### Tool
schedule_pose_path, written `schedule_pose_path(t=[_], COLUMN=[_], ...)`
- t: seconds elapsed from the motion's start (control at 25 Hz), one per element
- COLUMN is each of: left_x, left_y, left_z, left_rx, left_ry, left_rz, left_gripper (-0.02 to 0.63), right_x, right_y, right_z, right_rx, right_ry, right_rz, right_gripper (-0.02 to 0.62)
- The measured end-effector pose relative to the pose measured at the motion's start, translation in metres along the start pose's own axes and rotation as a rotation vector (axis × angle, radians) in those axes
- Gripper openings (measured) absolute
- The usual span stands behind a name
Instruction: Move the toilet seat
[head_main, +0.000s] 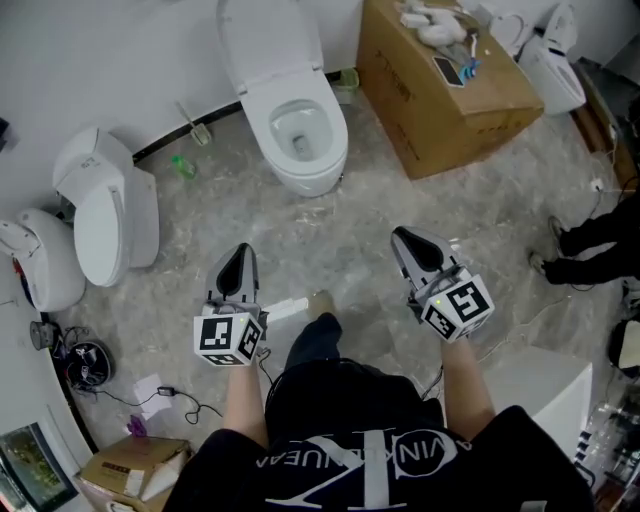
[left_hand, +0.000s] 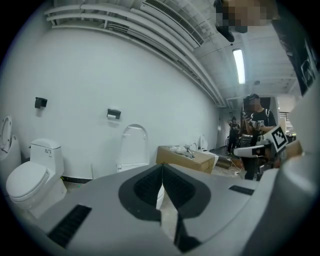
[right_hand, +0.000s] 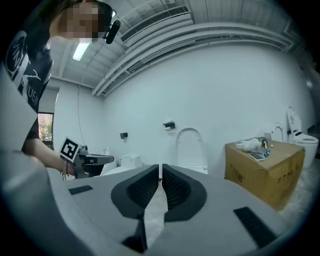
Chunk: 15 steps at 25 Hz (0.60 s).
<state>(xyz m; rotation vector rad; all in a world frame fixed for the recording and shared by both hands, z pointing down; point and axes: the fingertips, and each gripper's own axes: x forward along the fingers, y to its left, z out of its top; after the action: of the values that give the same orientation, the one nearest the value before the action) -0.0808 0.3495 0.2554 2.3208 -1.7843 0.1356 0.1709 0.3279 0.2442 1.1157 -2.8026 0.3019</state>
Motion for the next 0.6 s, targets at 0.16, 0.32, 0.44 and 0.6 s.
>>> schedule_pose_path(t=[0.16, 0.32, 0.44, 0.6], left_x=[0.035, 0.07, 0.094, 0.114], left_y=[0.025, 0.037, 0.048, 0.053], left_z=[-0.017, -0.035, -0.047, -0.063], left_rx=[-0.021, -0.037, -0.064, -0.118], left_ry=[0.066, 0.112, 0.124, 0.129], left_rz=[-0.025, -0.058, -0.07, -0.091], left_gripper=[0.005, 0.005, 0.005, 0.005], right_x=[0.038, 0.071, 0.096, 0.116], right_y=[-0.024, -0.04, -0.044, -0.044], right_z=[-0.011, -0.028, -0.039, -0.048], right_rx=[0.067, 0.096, 0.07, 0.055], right_ry=[0.016, 0.055, 0.1, 0.141], right_rz=[-0.035, -0.051, -0.046, -0.036], right_gripper=[0.045, 0.074, 0.083, 0.089])
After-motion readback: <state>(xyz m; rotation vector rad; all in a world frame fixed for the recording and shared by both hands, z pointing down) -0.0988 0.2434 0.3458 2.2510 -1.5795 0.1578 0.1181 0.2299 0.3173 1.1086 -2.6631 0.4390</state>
